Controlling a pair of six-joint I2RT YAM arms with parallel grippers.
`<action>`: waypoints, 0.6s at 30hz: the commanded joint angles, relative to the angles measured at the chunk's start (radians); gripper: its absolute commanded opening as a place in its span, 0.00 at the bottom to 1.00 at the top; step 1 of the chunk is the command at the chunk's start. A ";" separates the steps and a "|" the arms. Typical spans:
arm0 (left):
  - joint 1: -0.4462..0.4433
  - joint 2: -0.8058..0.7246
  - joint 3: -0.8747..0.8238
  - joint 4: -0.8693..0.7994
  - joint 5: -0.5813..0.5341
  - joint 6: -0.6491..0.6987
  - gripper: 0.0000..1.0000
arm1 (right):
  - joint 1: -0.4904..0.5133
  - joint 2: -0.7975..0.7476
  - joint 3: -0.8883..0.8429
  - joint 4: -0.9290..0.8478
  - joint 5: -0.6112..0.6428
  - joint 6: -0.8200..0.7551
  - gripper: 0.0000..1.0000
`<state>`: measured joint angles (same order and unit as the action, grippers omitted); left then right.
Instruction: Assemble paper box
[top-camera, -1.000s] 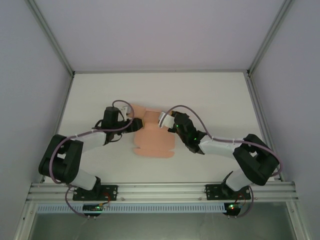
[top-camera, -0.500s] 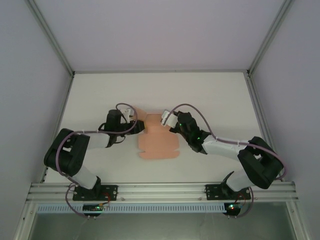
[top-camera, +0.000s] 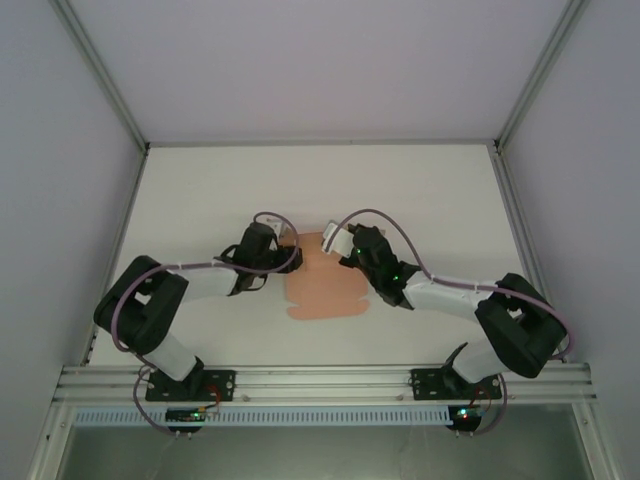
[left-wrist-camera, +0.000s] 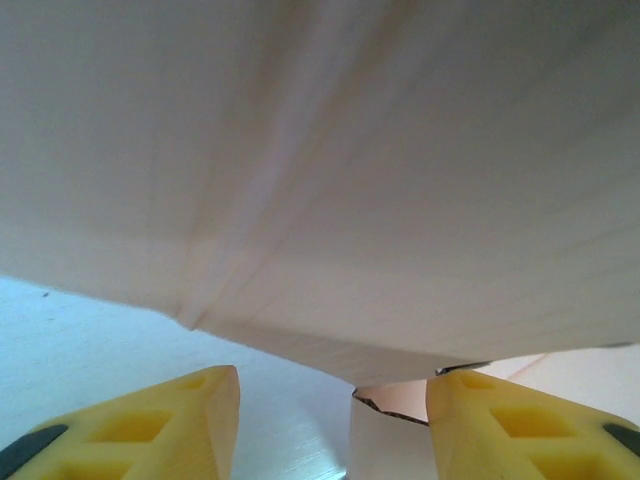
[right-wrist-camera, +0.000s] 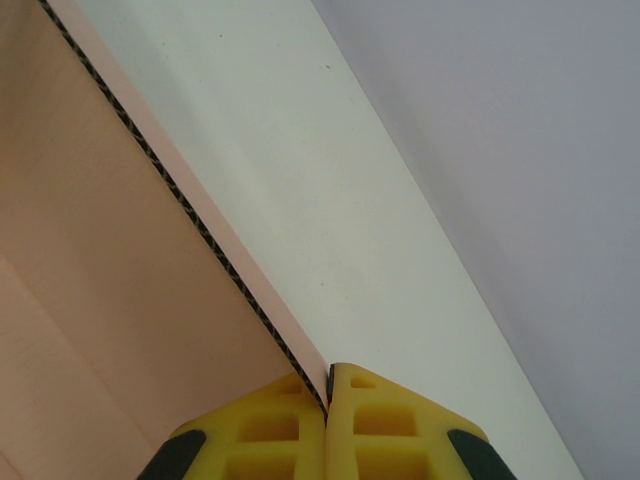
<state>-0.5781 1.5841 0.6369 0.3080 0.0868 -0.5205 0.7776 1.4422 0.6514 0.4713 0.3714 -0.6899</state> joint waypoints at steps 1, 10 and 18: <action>0.006 -0.060 0.012 -0.111 -0.101 0.019 0.62 | 0.006 0.016 0.029 -0.046 0.059 -0.039 0.00; 0.074 -0.365 0.080 -0.399 -0.147 0.066 1.00 | -0.014 0.116 0.113 0.008 0.096 -0.246 0.00; 0.158 -0.398 0.142 -0.505 -0.129 0.061 0.99 | -0.006 0.270 0.171 0.276 0.228 -0.482 0.00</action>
<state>-0.4210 1.1854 0.7719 -0.1184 -0.0772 -0.4713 0.7662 1.6836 0.7780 0.6373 0.5217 -1.0775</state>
